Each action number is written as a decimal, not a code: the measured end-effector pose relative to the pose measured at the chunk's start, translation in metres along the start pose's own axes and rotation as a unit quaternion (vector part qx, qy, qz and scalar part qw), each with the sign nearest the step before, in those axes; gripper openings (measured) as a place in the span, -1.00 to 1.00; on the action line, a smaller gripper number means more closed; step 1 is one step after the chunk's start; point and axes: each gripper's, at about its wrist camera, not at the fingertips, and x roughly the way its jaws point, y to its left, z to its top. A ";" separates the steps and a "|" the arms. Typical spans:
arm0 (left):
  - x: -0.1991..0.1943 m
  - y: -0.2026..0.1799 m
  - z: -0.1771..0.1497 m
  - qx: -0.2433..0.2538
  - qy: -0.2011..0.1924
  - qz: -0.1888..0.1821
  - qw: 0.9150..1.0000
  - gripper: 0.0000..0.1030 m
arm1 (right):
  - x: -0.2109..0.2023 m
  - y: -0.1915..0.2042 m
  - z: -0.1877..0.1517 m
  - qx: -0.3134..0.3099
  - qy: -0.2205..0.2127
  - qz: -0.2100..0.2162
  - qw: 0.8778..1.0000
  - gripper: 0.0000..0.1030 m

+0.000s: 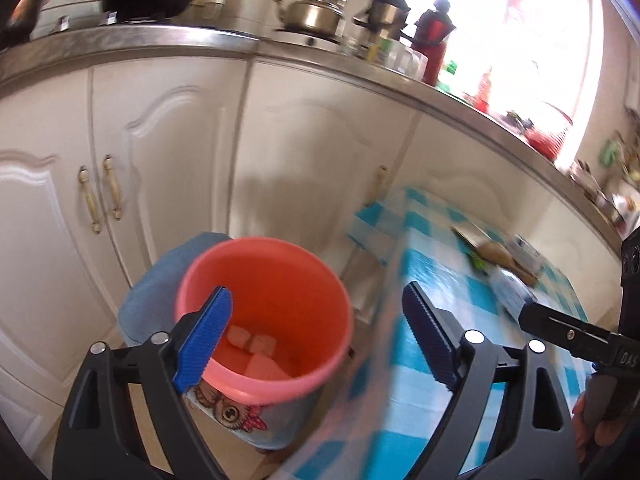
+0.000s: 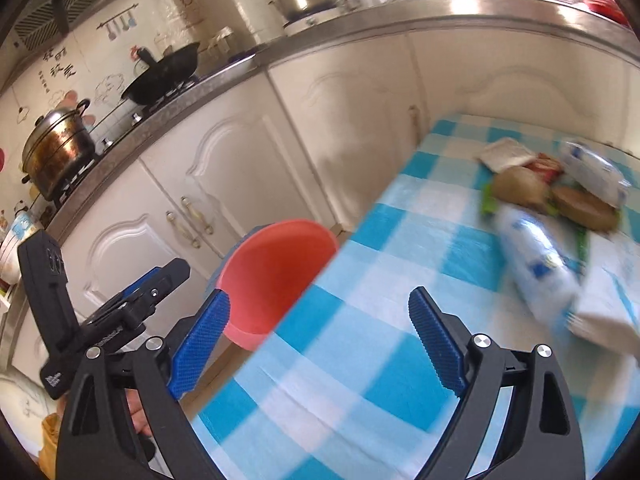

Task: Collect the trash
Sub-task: 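Move both tools back over the table toward the remaining trash, then grasp the white plastic bag with the right tool while the left tool grasps a potato, then lift the potato with the left tool while the right tool holds the white bag, then drop the potato and white bag into the orange bucket with both tools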

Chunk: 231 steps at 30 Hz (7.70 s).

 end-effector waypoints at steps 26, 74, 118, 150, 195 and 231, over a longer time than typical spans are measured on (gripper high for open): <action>0.037 -0.172 0.001 0.043 0.141 -0.130 0.980 0.74 | -0.122 -0.157 -0.058 0.136 -0.079 -0.084 0.984 0.77; 0.207 -0.257 0.035 0.146 0.220 -0.121 0.957 0.17 | -0.075 -0.257 -0.028 0.302 -0.077 0.045 0.949 -0.19; 0.118 -0.181 0.029 0.012 0.158 -0.187 0.970 0.17 | -0.128 -0.224 -0.044 0.286 -0.109 0.038 0.951 -0.82; 0.090 -0.168 -0.027 -0.031 0.166 -0.240 0.956 0.17 | -0.136 -0.197 -0.026 0.246 -0.109 0.038 0.962 -0.82; 0.088 -0.160 -0.035 0.110 0.181 -0.171 0.962 0.16 | -0.081 -0.159 0.020 0.226 -0.082 0.083 0.967 -0.82; 0.107 0.067 0.019 -0.112 0.120 -0.021 0.986 0.14 | 0.117 0.025 0.064 0.096 0.091 0.096 0.987 -0.76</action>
